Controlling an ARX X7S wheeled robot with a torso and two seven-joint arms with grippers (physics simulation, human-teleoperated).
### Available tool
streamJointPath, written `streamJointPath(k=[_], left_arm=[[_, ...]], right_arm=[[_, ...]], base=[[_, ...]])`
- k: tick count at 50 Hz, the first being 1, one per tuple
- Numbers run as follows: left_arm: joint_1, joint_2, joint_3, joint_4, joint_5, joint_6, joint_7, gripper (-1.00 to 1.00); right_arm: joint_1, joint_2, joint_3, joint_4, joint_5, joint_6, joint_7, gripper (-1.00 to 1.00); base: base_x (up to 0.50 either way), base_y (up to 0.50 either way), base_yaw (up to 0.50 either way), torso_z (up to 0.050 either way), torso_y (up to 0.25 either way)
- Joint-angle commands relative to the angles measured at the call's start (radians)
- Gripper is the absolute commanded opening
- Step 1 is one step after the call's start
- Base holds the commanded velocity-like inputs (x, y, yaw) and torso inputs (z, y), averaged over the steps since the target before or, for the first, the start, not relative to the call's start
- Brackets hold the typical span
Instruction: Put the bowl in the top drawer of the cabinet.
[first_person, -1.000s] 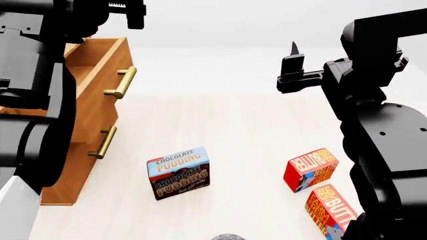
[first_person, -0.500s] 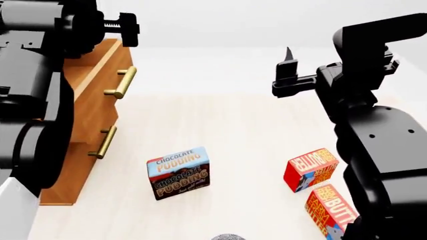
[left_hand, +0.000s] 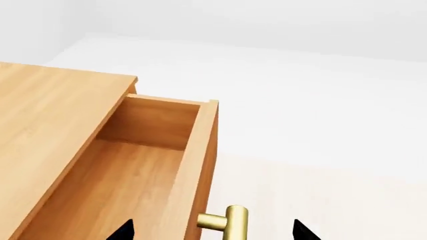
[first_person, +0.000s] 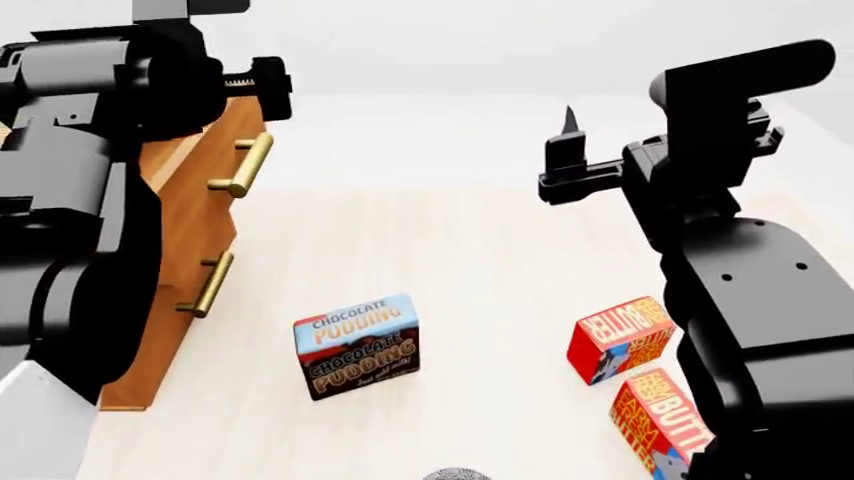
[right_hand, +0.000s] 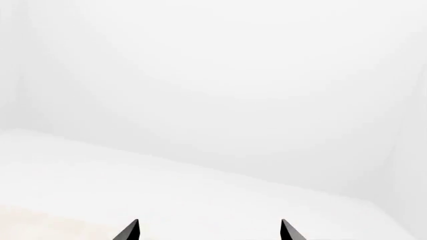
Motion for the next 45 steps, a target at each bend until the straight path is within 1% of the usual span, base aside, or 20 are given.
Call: streamJointPath(k=[1, 27, 35, 45], left_arm=[[0.025, 0.004, -0.071, -0.001, 0.022, -0.007, -0.004, 1.0], [0.061, 0.005, -0.122, -0.001, 0.056, -0.004, -0.023, 1.0], [0.055, 0.002, -0.186, -0.001, 0.03, -0.037, 0.001, 1.0], [0.066, 0.012, -0.243, -0.001, 0.036, -0.047, 0.014, 1.0]], right_arm=[[-0.007, 0.008, -0.001, 0.003, 0.003, -0.008, 0.001, 1.0], [-0.016, 0.016, 0.005, 0.005, 0.017, -0.015, 0.002, 1.0], [-0.015, 0.018, 0.002, 0.006, 0.02, -0.016, 0.003, 1.0], [-0.016, 0.025, 0.005, -0.001, 0.027, -0.009, 0.002, 1.0]], base=[[0.0, 0.0, 0.0, 0.0, 0.0], [0.0, 0.0, 0.0, 0.0, 0.0], [0.0, 0.0, 0.0, 0.0, 0.0], [0.0, 0.0, 0.0, 0.0, 0.0]])
